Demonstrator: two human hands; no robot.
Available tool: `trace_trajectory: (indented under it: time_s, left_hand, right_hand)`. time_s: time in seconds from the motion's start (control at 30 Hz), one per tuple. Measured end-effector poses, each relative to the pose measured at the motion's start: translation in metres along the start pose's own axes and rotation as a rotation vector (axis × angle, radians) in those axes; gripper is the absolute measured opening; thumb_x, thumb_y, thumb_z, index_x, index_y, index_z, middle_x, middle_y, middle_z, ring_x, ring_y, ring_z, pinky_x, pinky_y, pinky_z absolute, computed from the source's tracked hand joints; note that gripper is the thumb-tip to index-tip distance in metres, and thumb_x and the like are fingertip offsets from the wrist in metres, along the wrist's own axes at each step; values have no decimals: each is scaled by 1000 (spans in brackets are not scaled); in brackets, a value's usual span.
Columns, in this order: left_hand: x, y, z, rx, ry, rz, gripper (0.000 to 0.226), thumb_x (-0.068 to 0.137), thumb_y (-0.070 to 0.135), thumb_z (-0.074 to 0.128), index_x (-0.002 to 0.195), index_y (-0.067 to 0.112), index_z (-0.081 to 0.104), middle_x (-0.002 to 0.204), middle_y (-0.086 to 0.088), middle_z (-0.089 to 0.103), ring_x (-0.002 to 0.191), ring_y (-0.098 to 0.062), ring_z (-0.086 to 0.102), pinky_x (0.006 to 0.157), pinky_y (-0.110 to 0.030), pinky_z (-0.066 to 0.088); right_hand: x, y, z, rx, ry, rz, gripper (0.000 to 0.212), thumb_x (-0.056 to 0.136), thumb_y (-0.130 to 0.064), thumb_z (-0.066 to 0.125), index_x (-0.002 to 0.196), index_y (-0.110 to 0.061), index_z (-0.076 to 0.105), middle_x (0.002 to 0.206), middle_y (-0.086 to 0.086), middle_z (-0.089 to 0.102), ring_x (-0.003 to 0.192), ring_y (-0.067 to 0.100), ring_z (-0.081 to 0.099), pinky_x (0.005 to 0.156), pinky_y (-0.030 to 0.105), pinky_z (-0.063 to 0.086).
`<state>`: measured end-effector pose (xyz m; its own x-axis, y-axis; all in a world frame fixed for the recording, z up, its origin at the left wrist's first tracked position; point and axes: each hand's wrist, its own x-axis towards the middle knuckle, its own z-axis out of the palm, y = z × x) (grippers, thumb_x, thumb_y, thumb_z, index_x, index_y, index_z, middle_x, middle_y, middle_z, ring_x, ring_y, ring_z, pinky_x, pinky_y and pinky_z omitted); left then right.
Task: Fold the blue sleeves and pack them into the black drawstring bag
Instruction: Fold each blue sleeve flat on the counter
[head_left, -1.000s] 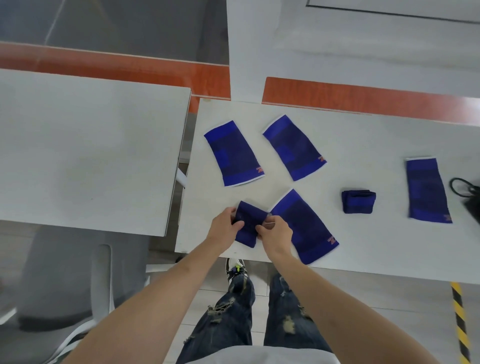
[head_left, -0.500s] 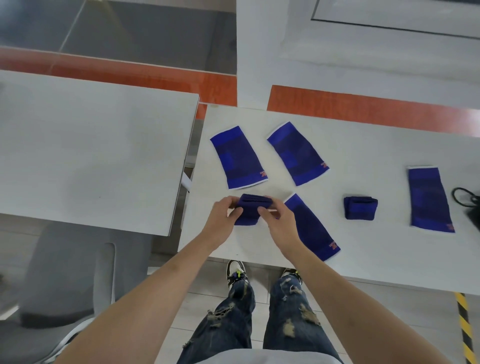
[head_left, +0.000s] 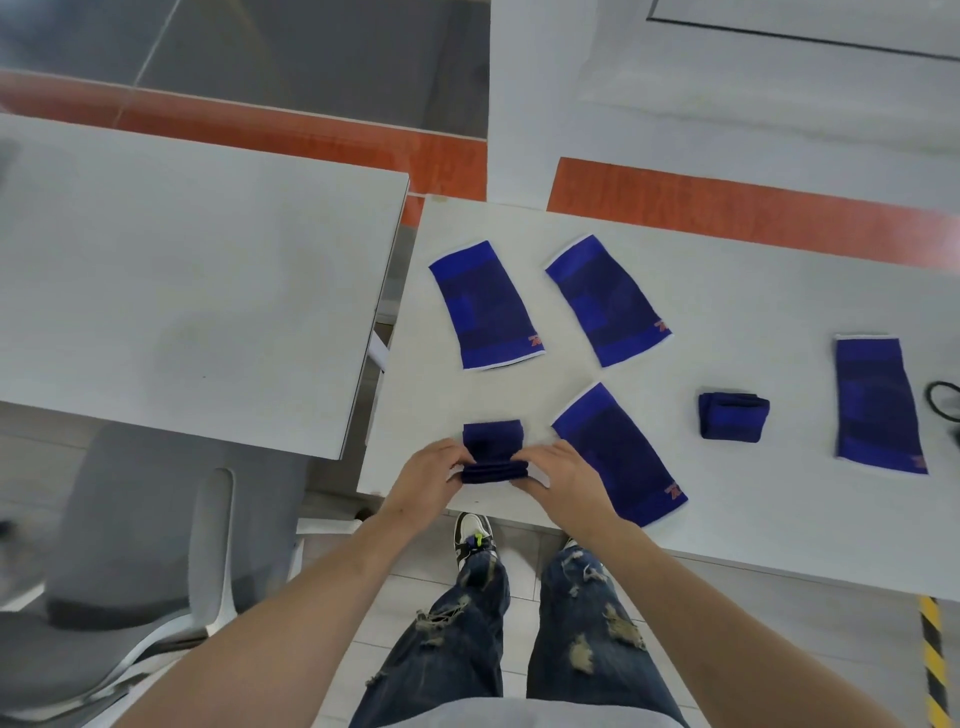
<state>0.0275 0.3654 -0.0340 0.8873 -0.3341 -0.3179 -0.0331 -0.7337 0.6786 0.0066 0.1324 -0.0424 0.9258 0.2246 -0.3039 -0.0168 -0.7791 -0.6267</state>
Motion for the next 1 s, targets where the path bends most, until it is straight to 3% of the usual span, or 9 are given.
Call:
trace_trajectory:
  time_s: [0.1,0.27,0.4,0.5,0.63,0.73,0.83,0.93,1.0]
  left_hand:
    - [2,7,1,-103,47,-79,23,92,6,69,112,15,71,98,13,66,82,8,59,78,-9,46]
    - [10,11,8,-194,74,-224,24,98,14,61,121,18,65,103,10,68,93,-8,63,85,-25,49]
    - [18,19,13,-239,136,-354,19,100,19,57,119,21,53,102,8,68,90,-14,65,77,-31,51]
    - [23,23,16,-174,156,-414,20,100,23,54,111,27,38,98,10,66,84,-20,66,77,-42,53]
    - [28,28,18,-33,189,-397,19,99,24,53,104,27,35,93,9,65,82,-23,63,80,-47,51]
    - [26,30,19,85,268,-326,22,95,22,61,106,22,42,97,3,62,87,-23,59,77,-44,52]
    - [17,26,17,272,334,-120,28,87,13,71,110,17,55,105,-2,58,94,-25,55,77,-39,50]
    - [7,11,18,477,228,188,51,70,0,76,118,15,67,121,-7,60,113,-28,53,87,-42,53]
    - [3,0,17,574,142,260,64,64,0,74,127,13,66,135,-11,58,126,-31,51,97,-43,51]
  right_hand:
    - [6,-3,-1,55,-41,133,30,100,-49,58,127,-36,60,114,-11,61,97,7,58,80,32,52]
    - [21,-11,3,194,42,296,29,100,-48,60,122,-30,59,107,-9,65,93,7,59,70,30,47]
    - [32,-19,2,247,71,412,27,101,-44,62,118,-28,48,107,-7,68,92,14,65,61,26,44]
    - [36,-24,1,160,82,446,29,101,-46,60,109,-29,38,94,-5,67,77,13,63,57,31,46]
    - [44,-26,-2,86,75,463,28,101,-48,58,106,-28,39,88,-6,67,73,13,62,56,33,46]
    - [46,-28,-6,68,68,458,29,100,-49,59,106,-28,39,89,-6,68,73,11,62,52,30,41]
    - [45,-29,-7,82,97,458,30,99,-49,60,105,-29,38,88,-7,67,71,8,59,53,30,40]
    - [44,-29,-7,50,104,427,28,100,-47,61,106,-28,41,88,-6,66,71,9,58,54,32,45]
    - [42,-30,-10,-21,143,343,26,98,-42,65,109,-27,46,96,-6,64,81,14,59,59,33,51]
